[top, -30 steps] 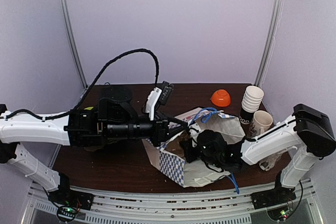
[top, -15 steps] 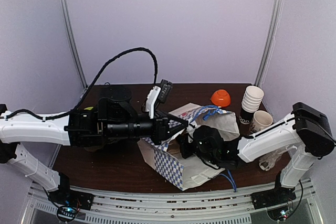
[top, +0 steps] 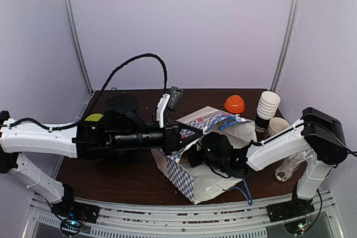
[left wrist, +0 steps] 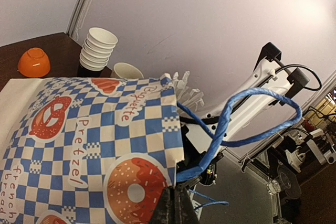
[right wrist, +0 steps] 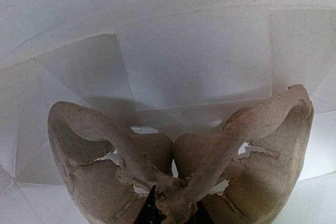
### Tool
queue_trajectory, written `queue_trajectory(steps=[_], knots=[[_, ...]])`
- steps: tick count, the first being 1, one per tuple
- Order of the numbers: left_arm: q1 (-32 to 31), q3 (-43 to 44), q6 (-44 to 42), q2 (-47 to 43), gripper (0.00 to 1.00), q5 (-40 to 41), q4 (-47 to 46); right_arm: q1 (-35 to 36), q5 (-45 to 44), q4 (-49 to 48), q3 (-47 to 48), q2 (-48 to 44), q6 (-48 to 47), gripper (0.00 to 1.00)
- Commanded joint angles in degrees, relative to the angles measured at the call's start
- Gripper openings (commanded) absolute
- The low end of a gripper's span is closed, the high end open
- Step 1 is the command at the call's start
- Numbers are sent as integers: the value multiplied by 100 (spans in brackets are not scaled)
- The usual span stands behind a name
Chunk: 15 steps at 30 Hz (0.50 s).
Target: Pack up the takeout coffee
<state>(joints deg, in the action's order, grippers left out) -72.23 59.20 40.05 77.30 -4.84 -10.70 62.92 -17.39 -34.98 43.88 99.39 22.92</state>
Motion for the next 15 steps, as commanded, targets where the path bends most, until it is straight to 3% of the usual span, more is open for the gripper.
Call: queue_trajectory(steps=[1, 6, 15], knots=[[-28, -100, 125, 13, 0, -186, -650, -89, 13, -512, -91, 64, 168, 12], [-28, -201, 219, 22, 0, -212, -799, -113, -81, -878, -138, 77, 196, 12], [-28, -285, 284, 8, 0, -228, -955, -200, 108, -652, 145, 411, 278, 29]])
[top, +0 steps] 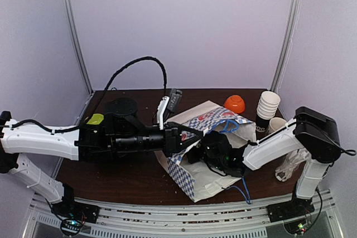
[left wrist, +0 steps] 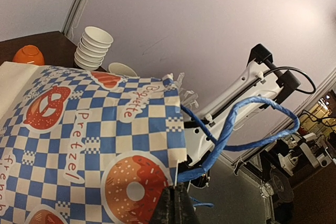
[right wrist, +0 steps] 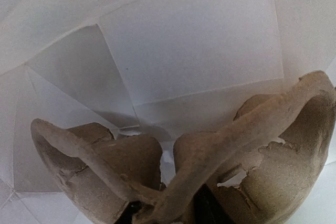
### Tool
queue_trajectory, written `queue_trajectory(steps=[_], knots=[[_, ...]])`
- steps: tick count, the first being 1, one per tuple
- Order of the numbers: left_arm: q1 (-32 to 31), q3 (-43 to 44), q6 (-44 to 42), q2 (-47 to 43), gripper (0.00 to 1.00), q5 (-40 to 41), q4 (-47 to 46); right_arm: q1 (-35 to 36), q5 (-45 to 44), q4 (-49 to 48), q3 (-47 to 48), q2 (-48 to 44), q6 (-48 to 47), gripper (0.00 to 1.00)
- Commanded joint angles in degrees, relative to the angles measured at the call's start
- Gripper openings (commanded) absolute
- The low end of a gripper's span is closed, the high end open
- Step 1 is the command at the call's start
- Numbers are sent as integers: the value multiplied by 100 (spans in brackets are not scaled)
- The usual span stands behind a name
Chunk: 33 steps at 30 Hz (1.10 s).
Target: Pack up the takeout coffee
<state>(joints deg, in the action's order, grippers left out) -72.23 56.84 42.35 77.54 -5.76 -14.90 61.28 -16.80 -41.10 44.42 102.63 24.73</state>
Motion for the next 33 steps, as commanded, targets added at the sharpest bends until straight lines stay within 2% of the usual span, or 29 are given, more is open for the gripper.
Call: queue_trajectory(steps=[1, 6, 9, 16, 24, 26, 33], knots=[[-28, -60, 59, -33, 0, -124, -538, -39, 52, -38, 73, 99, 108, 30], [-26, -134, 91, -131, 0, -5, -552, -42, 194, 114, 42, 115, 157, 40], [-23, -199, 148, -221, 0, 139, -626, -43, 226, 437, 95, 75, 164, 42], [-20, -416, 568, -422, 0, 401, -1072, -54, 529, 2217, 600, -185, 199, 33], [-11, -858, 1028, -806, 0, 920, -1507, -77, 1384, 3912, 1174, -351, 94, 37], [-6, -973, 1128, -914, 0, 1134, -1539, -80, 1593, 4136, 1294, -446, 64, 41], [46, -1238, 1273, -1386, 0, 1975, -1208, -59, 2377, 5103, 1721, -946, -157, 73]])
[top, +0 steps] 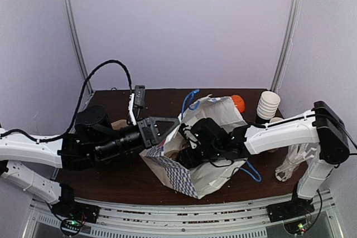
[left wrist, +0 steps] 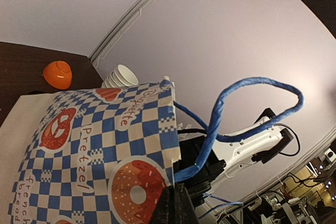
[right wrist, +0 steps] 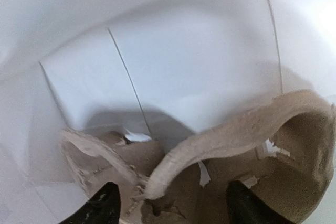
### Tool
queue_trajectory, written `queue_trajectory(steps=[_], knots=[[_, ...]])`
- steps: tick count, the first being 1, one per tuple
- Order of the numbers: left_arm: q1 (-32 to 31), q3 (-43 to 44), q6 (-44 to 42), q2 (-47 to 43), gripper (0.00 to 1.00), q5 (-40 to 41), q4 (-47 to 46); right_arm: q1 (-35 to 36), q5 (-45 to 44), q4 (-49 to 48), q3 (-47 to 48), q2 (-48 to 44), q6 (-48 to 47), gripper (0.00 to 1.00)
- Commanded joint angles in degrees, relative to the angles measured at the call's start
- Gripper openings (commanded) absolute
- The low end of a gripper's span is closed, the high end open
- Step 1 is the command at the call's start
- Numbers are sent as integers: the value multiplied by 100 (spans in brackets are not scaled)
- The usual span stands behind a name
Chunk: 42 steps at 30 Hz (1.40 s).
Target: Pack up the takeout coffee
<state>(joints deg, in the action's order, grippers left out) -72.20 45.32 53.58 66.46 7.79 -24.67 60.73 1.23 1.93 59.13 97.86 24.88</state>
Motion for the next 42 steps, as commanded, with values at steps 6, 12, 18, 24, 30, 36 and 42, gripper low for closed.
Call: queue_trajectory(steps=[6, 12, 18, 24, 30, 36, 42], knots=[[149, -64, -38, -476, 0, 843, 86, 12, 1001, 1367, 348, -1170, -374, 89], [154, 142, -299, -370, 0, 860, 427, 13, 1276, 1632, 522, -1879, -436, 99], [154, 375, -403, -100, 0, 684, 564, 11, 1433, 1653, 622, -2186, -451, 100], [154, 771, -448, 232, 0, 468, 610, 24, 1551, 1436, 537, -2030, -426, 99], [154, 1058, -570, 436, 0, 520, 775, 50, 1715, 1278, 809, -2269, -292, 98], [154, 924, -594, 231, 0, 856, 990, 41, 1834, 1618, 1341, -2610, -253, 99], [154, 805, -579, 31, 0, 1165, 1215, 10, 1585, 1771, 1648, -3018, -196, 99]])
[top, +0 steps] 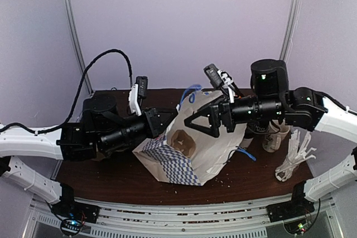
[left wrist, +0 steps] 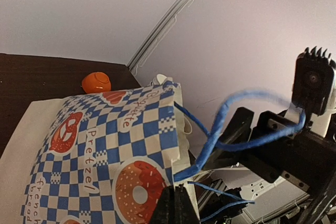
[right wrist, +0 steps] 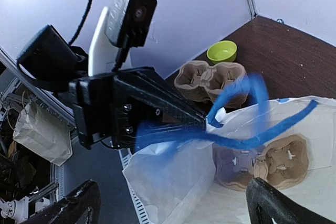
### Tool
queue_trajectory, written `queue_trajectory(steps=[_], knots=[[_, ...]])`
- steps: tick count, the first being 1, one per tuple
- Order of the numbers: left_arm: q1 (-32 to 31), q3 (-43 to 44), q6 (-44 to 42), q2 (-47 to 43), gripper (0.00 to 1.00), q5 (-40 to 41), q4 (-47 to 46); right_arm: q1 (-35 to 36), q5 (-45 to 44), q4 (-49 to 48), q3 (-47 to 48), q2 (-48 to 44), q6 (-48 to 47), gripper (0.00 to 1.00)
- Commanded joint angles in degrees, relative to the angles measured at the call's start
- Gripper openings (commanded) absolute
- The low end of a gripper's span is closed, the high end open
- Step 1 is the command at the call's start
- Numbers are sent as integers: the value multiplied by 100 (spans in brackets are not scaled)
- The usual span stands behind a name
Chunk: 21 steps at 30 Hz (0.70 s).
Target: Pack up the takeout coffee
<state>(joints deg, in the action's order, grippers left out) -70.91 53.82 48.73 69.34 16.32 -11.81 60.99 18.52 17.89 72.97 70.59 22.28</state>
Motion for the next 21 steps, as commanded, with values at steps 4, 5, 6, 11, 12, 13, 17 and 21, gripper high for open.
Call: queue_trajectory(steps=[4, 5, 6, 11, 12, 13, 17, 21], knots=[[61, -108, -10, -472, 0, 627, 47, -46, -977, 423, 563, -688, -137, 99], [91, -127, 29, -522, 0, 713, 58, -47, -1278, 486, 629, -814, -190, 99], [139, -141, 79, -577, 0, 786, 39, -51, -1654, 536, 681, -945, -250, 99], [341, -225, 342, -710, 0, 1324, -235, -48, -3616, 183, 199, -1833, -333, 99], [414, -269, 446, -707, 0, 1380, -355, -51, -3932, 75, -4, -2019, -304, 99], [489, -304, 604, -692, 0, 1463, -409, -48, -4249, -42, -210, -2204, -285, 99], [704, -492, 1366, -629, 0, 1785, -568, -47, -5080, -167, -863, -2604, -138, 98], [883, -733, 2128, -536, 0, 1827, -702, -47, -5232, -145, -1231, -2740, 44, 98]])
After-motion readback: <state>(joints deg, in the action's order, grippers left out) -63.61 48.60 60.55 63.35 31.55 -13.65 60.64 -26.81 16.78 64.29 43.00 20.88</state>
